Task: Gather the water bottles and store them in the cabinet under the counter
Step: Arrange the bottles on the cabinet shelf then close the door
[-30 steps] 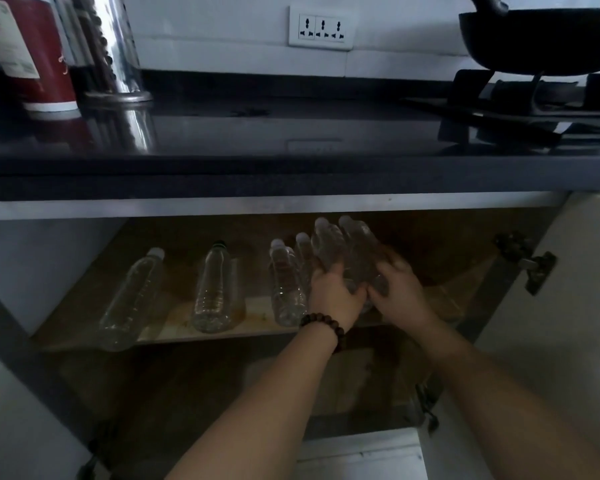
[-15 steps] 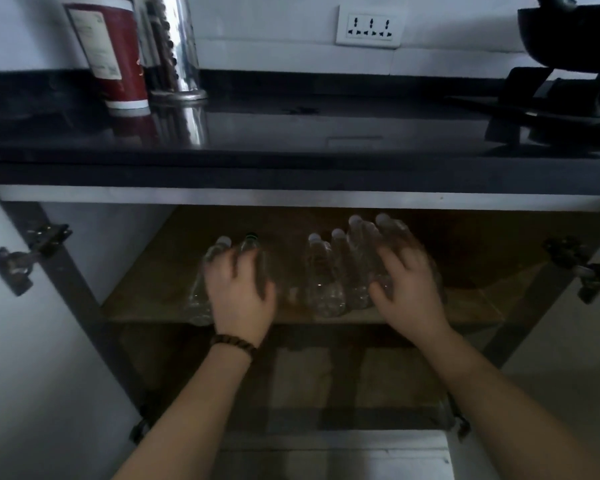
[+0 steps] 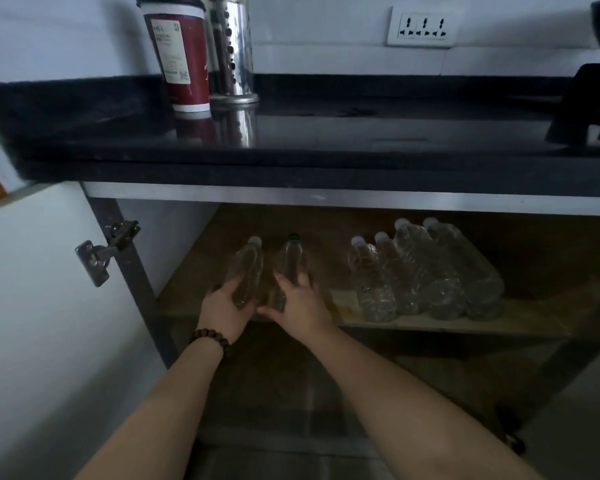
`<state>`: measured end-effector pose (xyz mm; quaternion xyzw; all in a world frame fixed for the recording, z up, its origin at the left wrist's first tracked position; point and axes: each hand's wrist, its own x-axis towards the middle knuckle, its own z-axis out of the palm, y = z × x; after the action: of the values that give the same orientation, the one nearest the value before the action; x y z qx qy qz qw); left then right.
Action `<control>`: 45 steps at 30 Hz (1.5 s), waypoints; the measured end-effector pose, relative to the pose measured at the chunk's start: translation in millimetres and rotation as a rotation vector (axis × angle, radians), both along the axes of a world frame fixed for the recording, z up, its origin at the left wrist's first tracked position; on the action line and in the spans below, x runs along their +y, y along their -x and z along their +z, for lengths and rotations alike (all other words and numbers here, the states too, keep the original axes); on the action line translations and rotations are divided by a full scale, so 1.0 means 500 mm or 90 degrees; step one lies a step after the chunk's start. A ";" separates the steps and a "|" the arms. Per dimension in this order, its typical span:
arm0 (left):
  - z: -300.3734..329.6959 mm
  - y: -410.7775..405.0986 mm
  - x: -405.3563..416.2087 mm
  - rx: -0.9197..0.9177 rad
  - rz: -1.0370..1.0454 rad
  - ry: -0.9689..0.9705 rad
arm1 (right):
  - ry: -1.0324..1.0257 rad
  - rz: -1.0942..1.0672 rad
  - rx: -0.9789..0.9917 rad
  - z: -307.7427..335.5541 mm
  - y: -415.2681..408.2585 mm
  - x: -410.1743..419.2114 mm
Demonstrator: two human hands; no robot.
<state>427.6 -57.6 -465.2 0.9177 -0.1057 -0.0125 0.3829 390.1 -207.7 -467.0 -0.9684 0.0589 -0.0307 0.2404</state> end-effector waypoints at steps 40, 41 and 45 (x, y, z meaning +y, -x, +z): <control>-0.023 0.104 -0.284 0.063 -0.203 0.036 | 0.286 -0.147 -0.292 0.063 0.177 -0.252; -0.023 0.106 -0.284 0.037 -0.198 0.022 | 0.283 -0.157 -0.312 0.070 0.192 -0.264; -0.021 0.122 -0.302 -0.056 -0.211 -0.030 | 0.163 -0.269 -0.335 0.069 0.269 -0.354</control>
<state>366.8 -208.7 -475.7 0.8961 -0.2719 -0.0381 0.3486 255.5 -384.6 -432.6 -0.9160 0.1894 -0.3353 0.1123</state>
